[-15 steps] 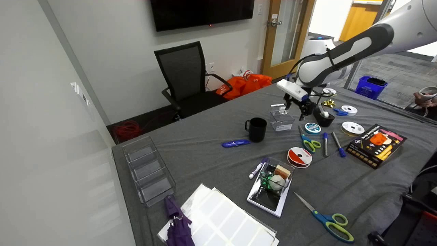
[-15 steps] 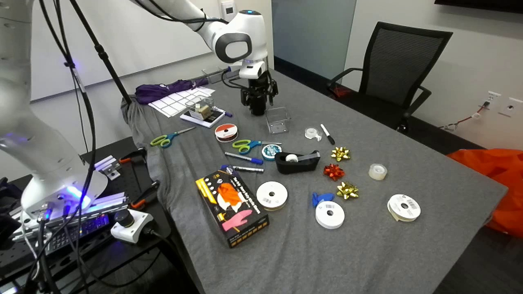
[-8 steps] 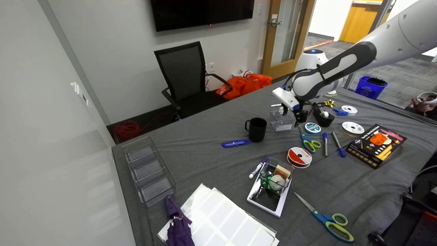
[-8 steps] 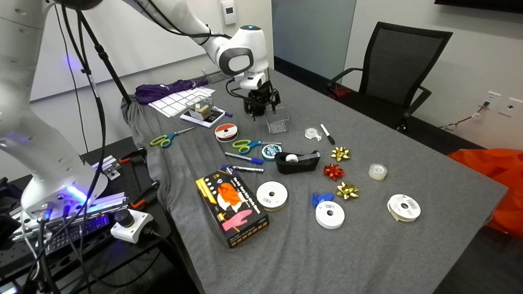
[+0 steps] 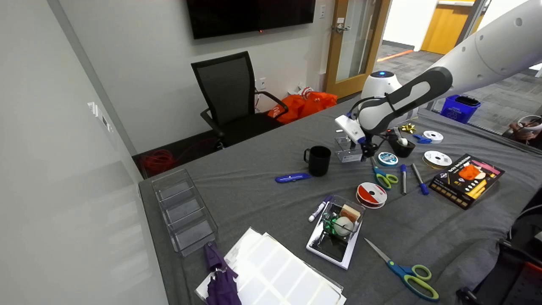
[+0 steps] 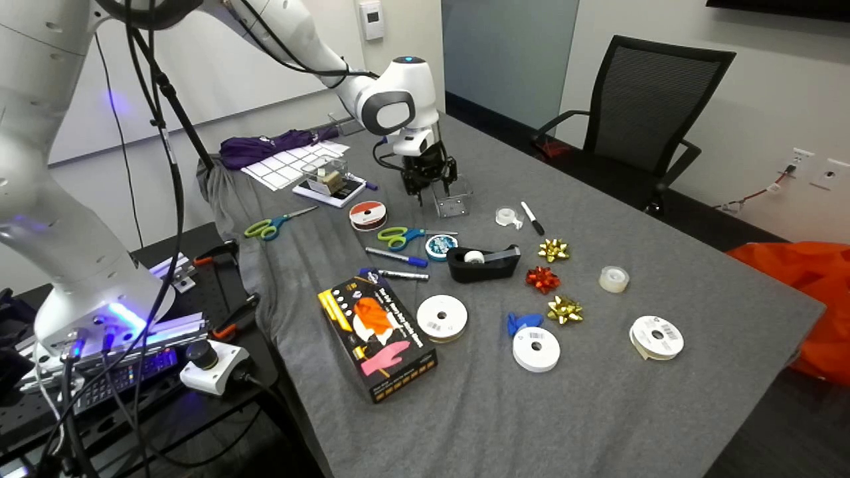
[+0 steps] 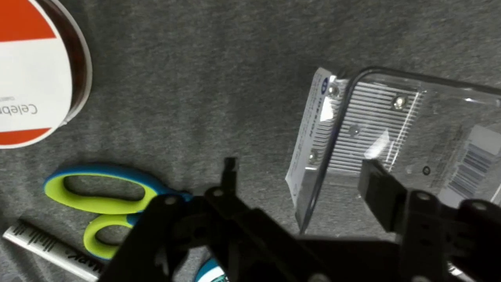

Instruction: Move the clear box closer to the edge of the table

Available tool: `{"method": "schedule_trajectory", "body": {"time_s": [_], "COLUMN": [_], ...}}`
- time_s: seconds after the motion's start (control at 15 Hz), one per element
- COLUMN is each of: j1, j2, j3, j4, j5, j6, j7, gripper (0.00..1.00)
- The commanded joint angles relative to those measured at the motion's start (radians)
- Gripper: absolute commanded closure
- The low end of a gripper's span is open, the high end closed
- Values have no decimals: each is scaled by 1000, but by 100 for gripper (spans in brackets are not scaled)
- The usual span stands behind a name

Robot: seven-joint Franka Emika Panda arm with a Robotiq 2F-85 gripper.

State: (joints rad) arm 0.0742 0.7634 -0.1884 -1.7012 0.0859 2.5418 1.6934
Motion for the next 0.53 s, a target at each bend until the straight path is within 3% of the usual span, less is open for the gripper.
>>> {"method": "schedule_trajectory", "body": {"time_s": [0.0, 0.47], "j1": [11, 7], "j2": [28, 26], "j3": [-16, -13], "j4": [28, 28], "j5": [-9, -4], "j6": [18, 25], "j7": [21, 18], "gripper": [51, 98]}}
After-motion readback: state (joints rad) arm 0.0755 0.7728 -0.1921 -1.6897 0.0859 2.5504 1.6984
